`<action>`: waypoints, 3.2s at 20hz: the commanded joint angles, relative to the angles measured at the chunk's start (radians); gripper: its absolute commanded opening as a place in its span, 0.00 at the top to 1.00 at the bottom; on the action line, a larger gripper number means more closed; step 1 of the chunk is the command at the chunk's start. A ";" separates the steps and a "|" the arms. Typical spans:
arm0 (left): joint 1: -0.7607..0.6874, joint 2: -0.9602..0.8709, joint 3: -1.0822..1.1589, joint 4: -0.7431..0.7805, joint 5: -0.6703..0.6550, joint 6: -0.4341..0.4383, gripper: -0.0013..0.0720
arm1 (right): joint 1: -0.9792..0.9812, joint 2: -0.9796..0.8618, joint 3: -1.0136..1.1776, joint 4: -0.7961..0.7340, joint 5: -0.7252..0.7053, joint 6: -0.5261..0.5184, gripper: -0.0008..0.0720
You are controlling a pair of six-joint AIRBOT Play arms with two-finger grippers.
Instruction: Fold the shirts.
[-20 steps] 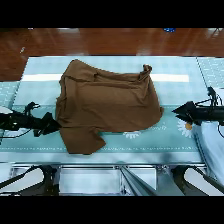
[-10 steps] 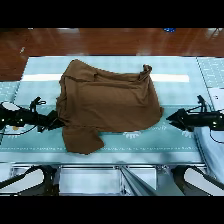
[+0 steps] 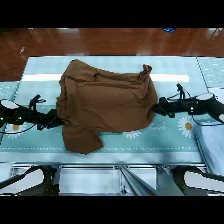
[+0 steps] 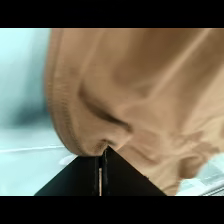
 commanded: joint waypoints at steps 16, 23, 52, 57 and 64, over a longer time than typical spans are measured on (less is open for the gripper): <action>0.013 0.574 1.162 -0.053 0.035 0.039 0.96 | -0.019 0.670 1.128 -0.389 0.381 0.203 0.96; -0.039 0.749 1.077 0.171 -0.073 -0.026 0.96 | -0.019 0.779 1.115 -0.438 0.586 0.267 0.96; 0.023 -0.455 0.992 -0.040 -0.142 -0.062 0.29 | -0.200 -0.251 0.781 0.150 0.195 0.118 0.44; 0.240 -0.186 0.568 -0.035 -0.195 0.016 0.29 | -0.351 0.024 0.548 -0.350 0.278 0.220 0.44; 0.384 0.000 0.019 -0.072 -0.170 0.052 0.29 | -0.473 0.439 -0.105 -0.209 0.189 0.072 0.44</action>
